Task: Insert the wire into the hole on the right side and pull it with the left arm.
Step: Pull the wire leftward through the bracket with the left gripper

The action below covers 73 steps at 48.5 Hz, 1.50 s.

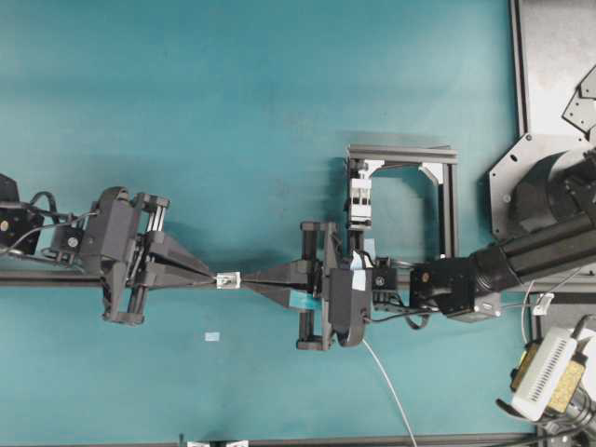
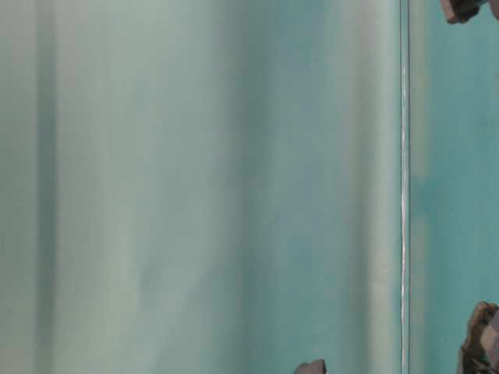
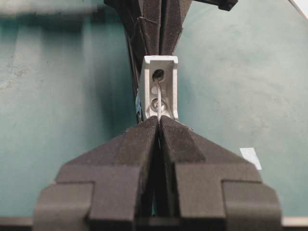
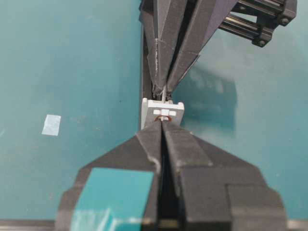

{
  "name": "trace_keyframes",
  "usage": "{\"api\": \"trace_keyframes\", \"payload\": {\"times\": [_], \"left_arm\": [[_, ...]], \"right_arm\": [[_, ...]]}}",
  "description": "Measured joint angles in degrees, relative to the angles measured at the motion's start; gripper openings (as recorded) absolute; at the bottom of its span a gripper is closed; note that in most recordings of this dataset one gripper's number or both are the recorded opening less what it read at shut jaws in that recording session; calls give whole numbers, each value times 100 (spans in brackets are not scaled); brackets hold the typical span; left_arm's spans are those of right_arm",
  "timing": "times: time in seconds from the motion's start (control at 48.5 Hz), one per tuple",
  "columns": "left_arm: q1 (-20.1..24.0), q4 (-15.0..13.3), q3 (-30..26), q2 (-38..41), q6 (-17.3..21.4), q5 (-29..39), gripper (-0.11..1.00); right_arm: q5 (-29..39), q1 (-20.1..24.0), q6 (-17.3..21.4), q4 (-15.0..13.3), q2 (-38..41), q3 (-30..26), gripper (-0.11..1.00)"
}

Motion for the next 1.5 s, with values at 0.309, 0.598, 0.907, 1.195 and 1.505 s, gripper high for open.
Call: {"api": "trace_keyframes", "payload": {"times": [0.309, 0.598, 0.907, 1.195, 1.505], "left_arm": [[0, 0, 0, -26, 9, 62, -10], [-9, 9, 299, -316, 0, 237, -10], [-123, 35, 1037, -1055, 26, 492, -10], [-264, 35, 1459, -1714, 26, 1072, -10], [-272, 44, 2136, -2646, 35, 1512, -10]], "right_arm": [[44, -18, 9, 0, -299, 185, 67], [114, 9, 26, -9, -536, 378, 65], [220, 9, 35, -9, -545, 378, 65], [229, 9, 35, 0, -545, 378, 64], [229, 9, 35, 0, -545, 369, 64]]}}
